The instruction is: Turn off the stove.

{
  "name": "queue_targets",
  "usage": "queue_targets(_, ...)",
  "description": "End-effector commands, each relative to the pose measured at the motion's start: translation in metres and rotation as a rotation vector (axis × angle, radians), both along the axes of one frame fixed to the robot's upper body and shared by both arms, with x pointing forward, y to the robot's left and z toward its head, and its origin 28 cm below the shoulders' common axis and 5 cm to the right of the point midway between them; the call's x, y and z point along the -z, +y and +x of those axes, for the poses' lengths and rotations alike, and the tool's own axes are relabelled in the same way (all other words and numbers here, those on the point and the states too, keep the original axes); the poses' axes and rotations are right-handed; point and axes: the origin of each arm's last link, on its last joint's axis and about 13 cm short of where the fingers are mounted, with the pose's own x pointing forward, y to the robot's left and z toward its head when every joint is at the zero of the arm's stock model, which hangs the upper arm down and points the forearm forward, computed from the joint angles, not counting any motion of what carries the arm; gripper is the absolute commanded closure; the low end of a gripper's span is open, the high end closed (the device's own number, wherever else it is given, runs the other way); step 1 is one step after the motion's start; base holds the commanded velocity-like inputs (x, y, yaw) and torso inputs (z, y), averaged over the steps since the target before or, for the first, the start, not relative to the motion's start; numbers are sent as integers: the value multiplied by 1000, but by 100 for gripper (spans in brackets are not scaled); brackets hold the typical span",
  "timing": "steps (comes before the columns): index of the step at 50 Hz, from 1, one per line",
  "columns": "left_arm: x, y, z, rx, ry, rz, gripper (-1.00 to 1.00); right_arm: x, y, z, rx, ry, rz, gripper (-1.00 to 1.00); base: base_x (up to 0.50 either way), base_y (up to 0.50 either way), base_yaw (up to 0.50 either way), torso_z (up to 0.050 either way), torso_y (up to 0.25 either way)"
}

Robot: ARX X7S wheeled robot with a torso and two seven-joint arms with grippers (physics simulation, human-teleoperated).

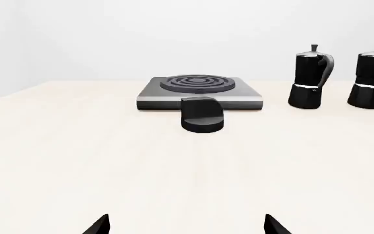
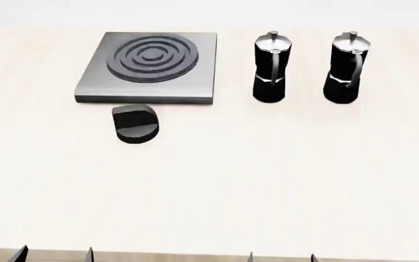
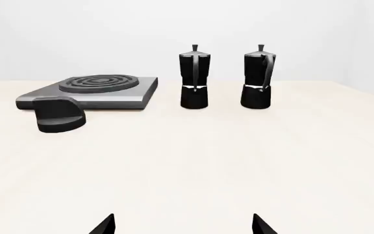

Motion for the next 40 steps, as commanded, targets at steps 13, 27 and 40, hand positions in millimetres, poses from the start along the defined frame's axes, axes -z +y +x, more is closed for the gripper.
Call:
queue_targets(13, 0, 0, -1, 16, -1, 6, -100, -3, -1, -1, 30, -15, 6, -100, 0, 0, 0, 0, 0)
queue_targets(27, -4, 2, -2, 3, -97, 72, -100, -11, 2, -3, 49, -40, -3, -100, 0, 0, 0, 0, 0)
queue_targets(40, -35, 5, -10, -10, -162, 59, -100, -37, 6, -8, 66, -109, -35, -100, 0, 0, 0, 0, 0)
